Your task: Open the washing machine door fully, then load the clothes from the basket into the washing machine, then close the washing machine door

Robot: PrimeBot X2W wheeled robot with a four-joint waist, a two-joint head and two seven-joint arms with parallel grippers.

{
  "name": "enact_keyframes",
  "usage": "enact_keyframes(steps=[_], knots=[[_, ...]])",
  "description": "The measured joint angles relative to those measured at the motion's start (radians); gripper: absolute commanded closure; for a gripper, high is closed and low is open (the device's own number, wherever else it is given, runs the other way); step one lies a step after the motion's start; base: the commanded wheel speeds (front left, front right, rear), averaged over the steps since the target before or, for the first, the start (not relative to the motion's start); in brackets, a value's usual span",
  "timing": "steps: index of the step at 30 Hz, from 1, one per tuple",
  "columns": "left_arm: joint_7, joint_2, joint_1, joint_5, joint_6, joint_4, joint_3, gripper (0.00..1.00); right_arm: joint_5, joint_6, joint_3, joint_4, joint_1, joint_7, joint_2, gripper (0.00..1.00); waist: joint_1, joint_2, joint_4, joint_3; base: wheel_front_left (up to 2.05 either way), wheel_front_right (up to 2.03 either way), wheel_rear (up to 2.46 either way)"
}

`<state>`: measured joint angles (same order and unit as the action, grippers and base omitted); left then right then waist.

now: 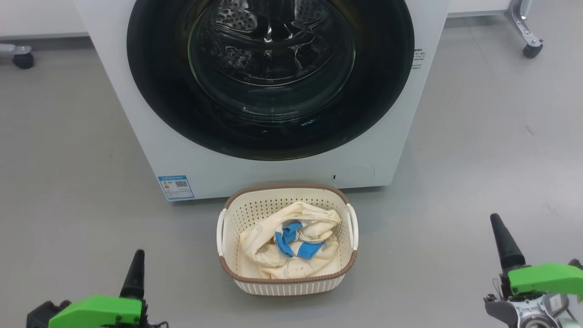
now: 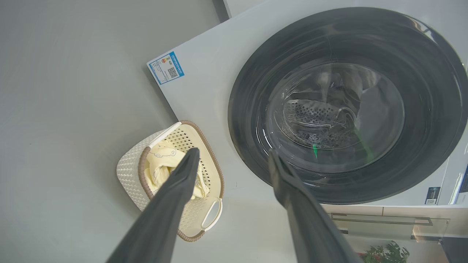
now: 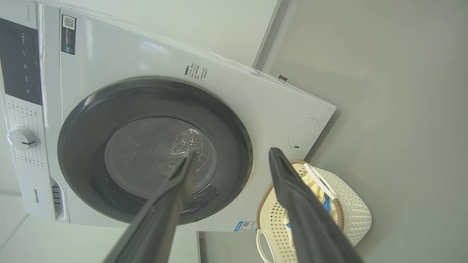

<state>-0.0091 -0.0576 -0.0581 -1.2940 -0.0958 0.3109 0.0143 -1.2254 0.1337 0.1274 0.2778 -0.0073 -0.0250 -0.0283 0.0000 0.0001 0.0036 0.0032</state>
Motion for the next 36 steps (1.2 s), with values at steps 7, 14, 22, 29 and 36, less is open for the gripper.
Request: enact_keyframes(steps=[7, 14, 22, 29, 36], knots=[[-0.021, -0.002, -0.003, 0.126, 0.002, -0.008, 0.007, 0.0, 0.146, 0.0, 0.0, -0.016, 0.0, 0.025, -0.006, 0.0, 0.0, 0.0, 0.0, 0.0, 0.0, 0.0, 0.0], [-0.036, -0.005, -0.013, 0.23, 0.012, -0.009, 0.018, 0.0, 0.281, 0.0, 0.0, -0.03, -0.001, 0.043, -0.016, 0.0, 0.0, 0.0, -0.002, -0.001, 0.0, 0.0, 0.0], [-0.06, -0.012, -0.02, 0.354, 0.022, -0.007, 0.031, 0.0, 0.469, 0.0, 0.004, -0.05, -0.013, 0.052, -0.017, 0.0, 0.0, 0.0, -0.006, -0.002, 0.0, 0.0, 0.0], [-0.08, -0.019, -0.035, 0.457, 0.028, -0.001, 0.051, 0.0, 0.596, 0.0, 0.008, -0.059, -0.02, 0.062, -0.017, 0.0, 0.0, 0.0, -0.007, -0.002, 0.0, 0.0, 0.0], [-0.098, -0.023, -0.044, 0.551, 0.035, 0.0, 0.064, 0.0, 0.702, 0.0, 0.01, -0.069, -0.02, 0.073, -0.017, 0.0, 0.0, 0.0, -0.007, -0.002, 0.0, 0.0, 0.0]])
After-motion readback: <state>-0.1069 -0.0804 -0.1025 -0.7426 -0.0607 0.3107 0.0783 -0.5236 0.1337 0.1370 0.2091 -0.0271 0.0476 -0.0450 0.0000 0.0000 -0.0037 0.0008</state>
